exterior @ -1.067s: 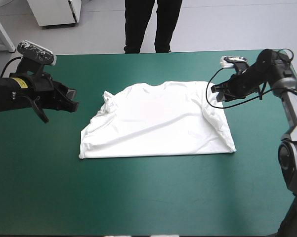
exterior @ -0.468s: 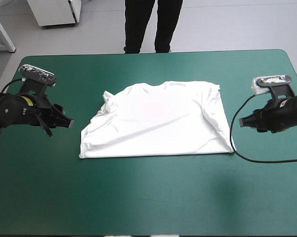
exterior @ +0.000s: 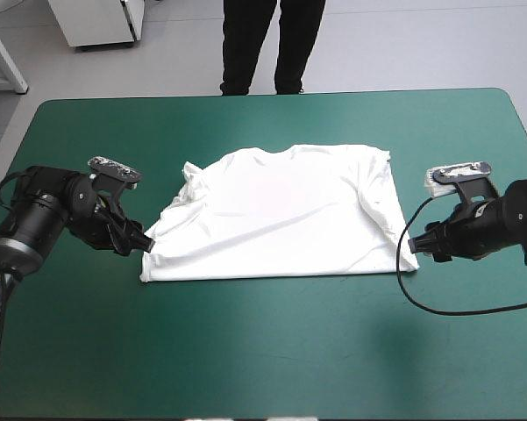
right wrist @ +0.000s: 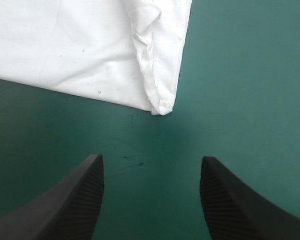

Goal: Fold the cloth

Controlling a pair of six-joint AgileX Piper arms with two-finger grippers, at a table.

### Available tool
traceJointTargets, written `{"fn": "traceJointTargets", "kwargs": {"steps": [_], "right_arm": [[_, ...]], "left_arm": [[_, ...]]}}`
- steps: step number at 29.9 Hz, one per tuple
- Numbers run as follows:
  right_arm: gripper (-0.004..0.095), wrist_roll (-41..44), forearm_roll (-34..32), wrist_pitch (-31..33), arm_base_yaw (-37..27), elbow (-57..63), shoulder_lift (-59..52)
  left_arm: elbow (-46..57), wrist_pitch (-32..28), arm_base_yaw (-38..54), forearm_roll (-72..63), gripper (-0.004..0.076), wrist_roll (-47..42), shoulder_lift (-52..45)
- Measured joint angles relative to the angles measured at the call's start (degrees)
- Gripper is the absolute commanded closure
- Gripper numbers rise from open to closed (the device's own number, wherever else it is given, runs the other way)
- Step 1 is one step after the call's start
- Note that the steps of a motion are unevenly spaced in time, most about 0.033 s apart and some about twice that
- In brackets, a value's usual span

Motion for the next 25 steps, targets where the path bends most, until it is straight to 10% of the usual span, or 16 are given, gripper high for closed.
{"fn": "traceJointTargets", "kwargs": {"steps": [25], "right_arm": [[0.0354, 1.4, -3.4, -1.5, 2.9, 0.0, 2.8]], "left_arm": [[7.1, -13.1, 0.0, -4.4, 0.0276, 0.0, 16.9]]}}
